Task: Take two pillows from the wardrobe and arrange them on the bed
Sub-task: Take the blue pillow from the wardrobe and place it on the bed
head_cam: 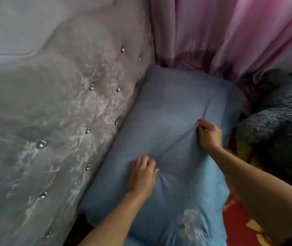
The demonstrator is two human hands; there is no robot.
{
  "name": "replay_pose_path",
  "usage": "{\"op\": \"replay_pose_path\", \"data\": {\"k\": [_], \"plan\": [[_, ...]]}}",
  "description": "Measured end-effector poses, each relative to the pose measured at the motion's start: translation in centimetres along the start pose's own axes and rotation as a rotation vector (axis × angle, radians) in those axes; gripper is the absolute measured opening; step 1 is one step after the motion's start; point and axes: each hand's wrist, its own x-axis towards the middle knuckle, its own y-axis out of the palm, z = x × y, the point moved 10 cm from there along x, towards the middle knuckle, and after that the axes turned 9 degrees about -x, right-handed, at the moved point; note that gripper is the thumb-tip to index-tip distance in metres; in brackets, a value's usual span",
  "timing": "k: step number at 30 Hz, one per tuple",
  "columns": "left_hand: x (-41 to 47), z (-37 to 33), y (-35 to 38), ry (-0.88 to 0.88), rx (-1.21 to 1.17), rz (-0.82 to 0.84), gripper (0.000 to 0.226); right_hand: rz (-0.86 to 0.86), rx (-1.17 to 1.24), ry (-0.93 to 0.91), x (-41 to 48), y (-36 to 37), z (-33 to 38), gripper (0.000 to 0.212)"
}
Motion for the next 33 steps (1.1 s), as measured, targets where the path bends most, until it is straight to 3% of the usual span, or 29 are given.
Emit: {"op": "replay_pose_path", "data": {"k": [3,5,8,9,13,21,25,27,30,33], "plan": [[-0.4,2.7,-1.0,-0.034,0.086,-0.169,0.051,0.045,-0.004,0.011,0.4,0.2,-0.5,0.031],[0.1,5.9,-2.4,-0.220,0.072,-0.244,0.075,0.031,0.004,0.135,0.2,-0.2,-1.8,0.044],[0.7,9.8,-2.3,-0.510,-0.028,-0.175,0.096,0.137,-0.111,0.362,-1.6,1.0,-4.7,0.074],[1.0,9.9,-2.2,-0.532,-0.039,-0.142,0.089,0.167,-0.142,0.397,-2.1,1.6,-5.2,0.071],[2.4,8.6,-3.4,-0.399,-0.109,-0.235,0.020,0.056,-0.105,0.465,-1.2,1.1,-5.4,0.027],[3.2,3.7,-10.4,-0.168,-0.431,-0.630,0.018,-0.359,0.182,0.443,-1.1,-4.9,-4.0,0.031],[5.9,1.7,-13.1,-0.046,-0.438,-0.710,0.025,-0.471,0.291,0.404,0.5,-7.1,-3.2,0.032],[7.1,2.8,-12.4,-0.091,-0.406,-0.665,0.020,-0.402,0.218,0.363,2.1,-6.4,-2.4,0.028],[8.1,5.5,-8.5,-0.197,-0.184,-0.465,0.013,-0.098,0.067,0.273,4.3,-2.0,-1.7,0.026],[7.9,7.1,-3.1,-0.201,0.087,-0.198,0.040,0.223,-0.070,0.103,3.2,4.6,-1.2,0.052]]}}
